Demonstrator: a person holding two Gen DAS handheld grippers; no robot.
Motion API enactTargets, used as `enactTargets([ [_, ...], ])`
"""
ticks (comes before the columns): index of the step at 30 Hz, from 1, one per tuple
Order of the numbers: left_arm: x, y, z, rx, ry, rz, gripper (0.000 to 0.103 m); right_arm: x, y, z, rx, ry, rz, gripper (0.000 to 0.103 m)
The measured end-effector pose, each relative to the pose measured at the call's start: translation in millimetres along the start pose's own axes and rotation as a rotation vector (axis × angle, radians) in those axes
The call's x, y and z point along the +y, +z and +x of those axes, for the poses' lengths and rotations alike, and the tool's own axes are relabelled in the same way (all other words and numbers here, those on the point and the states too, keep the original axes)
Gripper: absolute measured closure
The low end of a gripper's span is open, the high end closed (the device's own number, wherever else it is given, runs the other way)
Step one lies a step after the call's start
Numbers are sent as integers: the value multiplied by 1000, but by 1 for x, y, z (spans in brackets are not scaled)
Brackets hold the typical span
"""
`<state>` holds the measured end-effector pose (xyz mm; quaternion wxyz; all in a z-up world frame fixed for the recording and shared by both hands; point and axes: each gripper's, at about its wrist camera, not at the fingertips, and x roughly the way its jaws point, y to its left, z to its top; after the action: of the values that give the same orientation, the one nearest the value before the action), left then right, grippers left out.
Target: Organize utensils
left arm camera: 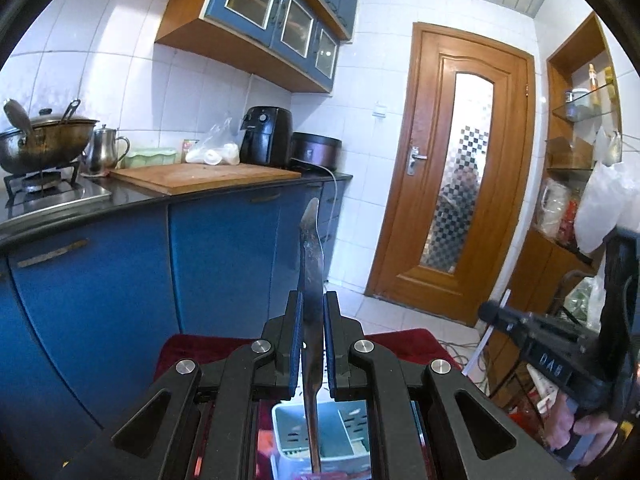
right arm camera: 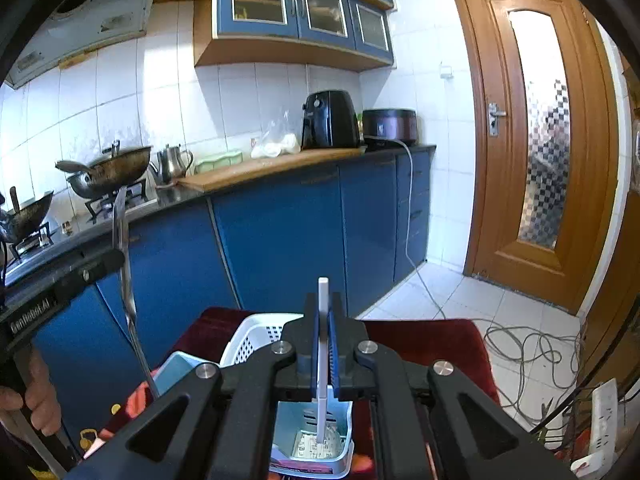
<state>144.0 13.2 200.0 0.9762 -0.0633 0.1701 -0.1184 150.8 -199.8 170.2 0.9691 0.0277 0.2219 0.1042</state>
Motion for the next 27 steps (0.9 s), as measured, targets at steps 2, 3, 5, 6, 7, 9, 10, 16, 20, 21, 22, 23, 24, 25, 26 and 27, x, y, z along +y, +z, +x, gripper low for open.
enactTargets([
  [2,-4,-1,4,-2,1,4,94,-1,-6,7,17,8,2,97],
  [3,-4,-2,6,-4,1,5,94,-2,-10,10,26,12,4,97],
  [5,-6,-3,8,-10,2,8,94,-3,-16,16,44,20,6,97],
  [6,-7,-4,9,-12,4,11,94,-3,-18,18,51,23,7,97],
  [7,-8,-5,10,-14,6,14,94,-4,-20,20,57,25,8,97],
  [9,-10,-6,13,-13,5,19,94,-5,-25,23,70,31,13,97],
  [10,-10,-7,14,-12,3,20,94,-6,-27,25,75,35,16,97],
  [16,-17,-1,7,-46,-3,34,94,-11,-35,33,102,46,43,97],
  [20,-16,4,2,-65,-7,27,94,-14,-40,38,121,55,62,97],
  [21,-15,4,2,-65,-4,26,94,-14,-42,39,125,60,67,97],
  [22,-15,3,3,-64,-1,25,94,-14,-43,40,130,64,70,97],
  [23,-14,3,4,-63,3,22,94,-15,-44,41,133,67,72,97],
  [24,-13,2,5,-60,4,17,94,-16,-46,41,136,71,74,97],
  [25,-12,2,6,-56,4,13,94,-16,-47,42,139,73,74,96],
  [26,-11,1,8,-50,3,8,94,-16,-47,42,142,74,75,93],
  [27,-10,1,9,-47,2,3,94,-17,-48,42,145,74,80,89],
])
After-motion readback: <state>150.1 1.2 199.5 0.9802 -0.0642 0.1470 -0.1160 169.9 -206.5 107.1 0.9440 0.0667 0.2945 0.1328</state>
